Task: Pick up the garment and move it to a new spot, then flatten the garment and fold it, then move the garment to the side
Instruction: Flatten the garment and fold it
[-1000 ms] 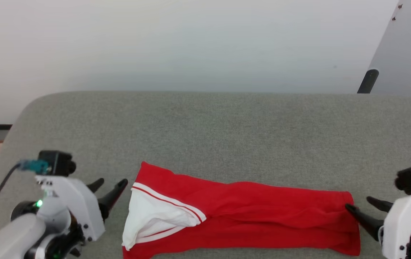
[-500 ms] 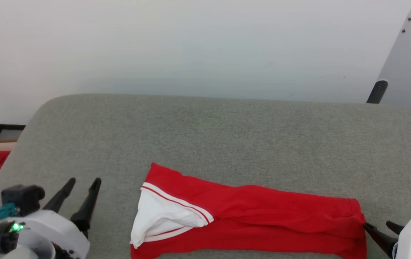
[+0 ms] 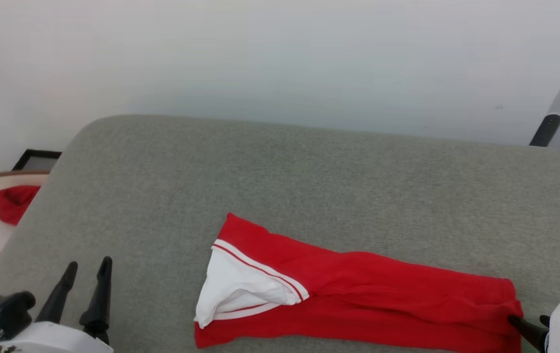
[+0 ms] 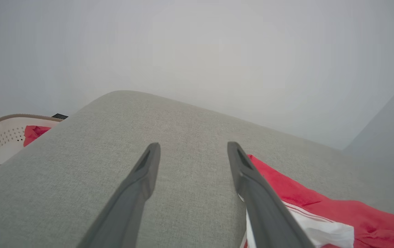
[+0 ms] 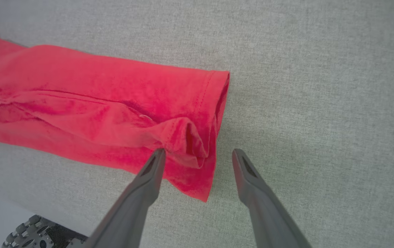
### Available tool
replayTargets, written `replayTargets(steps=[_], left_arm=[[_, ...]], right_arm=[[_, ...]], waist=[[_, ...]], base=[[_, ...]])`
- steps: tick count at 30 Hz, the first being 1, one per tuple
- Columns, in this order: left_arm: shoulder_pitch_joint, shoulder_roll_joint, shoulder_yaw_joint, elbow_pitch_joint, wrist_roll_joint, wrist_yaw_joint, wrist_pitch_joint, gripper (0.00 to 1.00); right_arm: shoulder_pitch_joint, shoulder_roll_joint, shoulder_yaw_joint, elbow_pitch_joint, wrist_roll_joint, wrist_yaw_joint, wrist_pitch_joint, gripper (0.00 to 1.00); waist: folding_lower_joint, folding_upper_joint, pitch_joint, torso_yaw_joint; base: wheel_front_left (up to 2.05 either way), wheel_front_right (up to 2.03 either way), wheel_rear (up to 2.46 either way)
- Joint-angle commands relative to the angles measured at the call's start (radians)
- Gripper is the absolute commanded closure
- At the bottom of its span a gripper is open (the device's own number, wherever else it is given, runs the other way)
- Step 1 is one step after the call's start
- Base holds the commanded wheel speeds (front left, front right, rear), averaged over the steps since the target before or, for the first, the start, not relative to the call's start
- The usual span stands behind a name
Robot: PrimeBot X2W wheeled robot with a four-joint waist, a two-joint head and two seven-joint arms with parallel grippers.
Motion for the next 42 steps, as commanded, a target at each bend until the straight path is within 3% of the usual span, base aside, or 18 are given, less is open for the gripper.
replayTargets(steps=[1, 11, 22, 23, 24, 32, 42], left_arm=[[0.018, -0.029, 0.038, 0.005, 0.036, -0.022, 0.000, 0.00], [0.023, -0.176, 0.176, 0.053, 0.163, -0.130, 0.000, 0.00], [-0.014, -0.256, 0.228, 0.094, 0.219, -0.181, 0.000, 0.00], [-0.016, -0.262, 0.233, 0.095, 0.223, -0.184, 0.000, 0.00], [-0.017, -0.267, 0.237, 0.097, 0.225, -0.186, 0.000, 0.00], [-0.024, -0.300, 0.264, 0.107, 0.237, -0.192, 0.000, 0.00], [-0.005, -0.303, 0.271, 0.089, 0.231, -0.192, 0.000, 0.00]], right_arm=[[-0.017, 0.002, -0.005, 0.016, -0.011, -0.001, 0.010, 0.00], [-0.083, -0.002, -0.016, 0.131, -0.030, -0.001, 0.063, 0.00], [-0.139, 0.012, 0.044, 0.267, -0.019, -0.001, 0.106, 0.00], [-0.142, 0.016, 0.054, 0.276, -0.001, 0.000, 0.111, 0.87], [-0.147, 0.016, 0.063, 0.287, 0.009, 0.000, 0.122, 1.00], [-0.198, -0.030, 0.101, 0.333, 0.048, -0.001, 0.126, 1.00], [-0.253, -0.100, 0.093, 0.372, 0.057, -0.001, 0.049, 1.00]], waist=[[0.0000, 0.0000, 0.018, 0.023], [0.0000, 0.0000, 0.088, 0.081], [0.0000, 0.0000, 0.132, 0.114], [0.0000, 0.0000, 0.136, 0.115], [0.0000, 0.0000, 0.138, 0.116], [0.0000, 0.0000, 0.146, 0.115], [0.0000, 0.0000, 0.136, 0.099]], base=[[0.00, 0.00, 0.00], [0.00, 0.00, 0.00], [0.00, 0.00, 0.00], [0.00, 0.00, 0.00], [0.00, 0.00, 0.00], [0.00, 0.00, 0.00], [0.00, 0.00, 0.00]])
